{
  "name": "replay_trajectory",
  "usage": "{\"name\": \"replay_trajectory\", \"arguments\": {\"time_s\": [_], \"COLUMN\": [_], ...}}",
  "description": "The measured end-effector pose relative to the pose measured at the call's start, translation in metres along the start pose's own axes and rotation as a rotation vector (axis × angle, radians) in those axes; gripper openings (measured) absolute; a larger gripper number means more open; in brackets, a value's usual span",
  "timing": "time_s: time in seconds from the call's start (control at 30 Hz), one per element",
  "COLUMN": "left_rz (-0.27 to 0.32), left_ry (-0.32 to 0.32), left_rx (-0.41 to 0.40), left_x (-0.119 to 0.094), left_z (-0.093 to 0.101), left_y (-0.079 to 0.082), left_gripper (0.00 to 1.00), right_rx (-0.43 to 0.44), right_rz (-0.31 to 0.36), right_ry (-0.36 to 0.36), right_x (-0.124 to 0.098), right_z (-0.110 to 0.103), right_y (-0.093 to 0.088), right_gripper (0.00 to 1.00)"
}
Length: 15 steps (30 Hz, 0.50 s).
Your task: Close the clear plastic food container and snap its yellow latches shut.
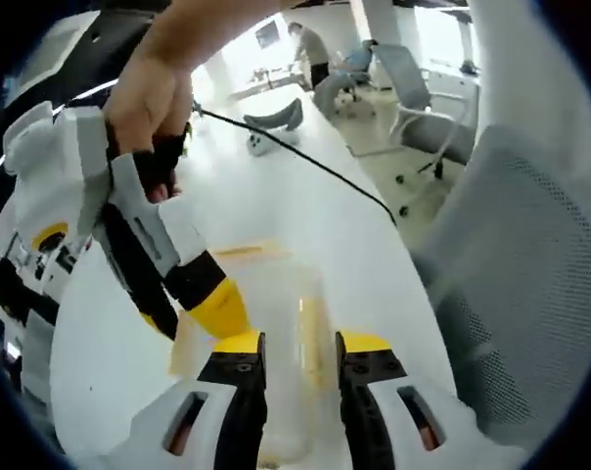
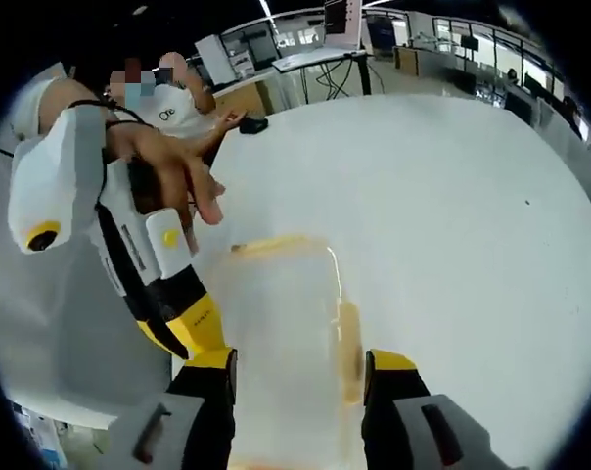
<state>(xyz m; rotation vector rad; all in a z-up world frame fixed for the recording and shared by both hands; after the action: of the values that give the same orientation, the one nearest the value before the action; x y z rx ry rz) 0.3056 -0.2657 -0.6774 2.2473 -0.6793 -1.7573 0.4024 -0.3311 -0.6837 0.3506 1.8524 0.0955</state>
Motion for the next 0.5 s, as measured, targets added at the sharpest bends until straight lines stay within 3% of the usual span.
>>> {"name": "replay_trajectory", "arguments": {"time_s": [0.07,0.17,0.27,0.5], "left_rz": [0.001,-0.020,-0.021,-0.058], "left_ry": [0.017,0.063,0.067,0.127], "left_rx": [0.002,0.093,0.114,0.185], "left_x": [0.0012,0.0034,0.0057,0.0075], "left_z": [0.0003,0.0023,0.0062,0.0054], "left_y": [0.0003,0.0017,0.0021,0.0021], "left_gripper": [0.23,0.25,0.29,0.26], "right_rx": [0.007,0.015,0.033,0.017], "right_rz": [-0.005,-0.010,-0.023,-0.037], "right_ry": [0.022,0.038,0.078,0.108], "right_x": [0.0010,0.0019,0.0032,0.0044], "right_z": [0.0010,0.0049,0.0048,0.0078], "right_y": [0.0004,0.0018,0.0036,0.0057], "right_gripper": [0.50,0.51,0.49,0.48]}}
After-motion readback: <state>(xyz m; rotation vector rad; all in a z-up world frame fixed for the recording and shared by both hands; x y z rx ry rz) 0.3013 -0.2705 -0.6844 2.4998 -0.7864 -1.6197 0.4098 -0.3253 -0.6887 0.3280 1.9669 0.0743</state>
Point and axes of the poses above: the point that each gripper's makers call its tool centre point, and the gripper's own axes: x roughly forward along the fingers, z roughly to its right, y roughly out of its top, the point moved 7 cm from there along -x, roughly backward along the fingers, and after that the axes turned 15 degrees about -z, right-handed, at the moved point
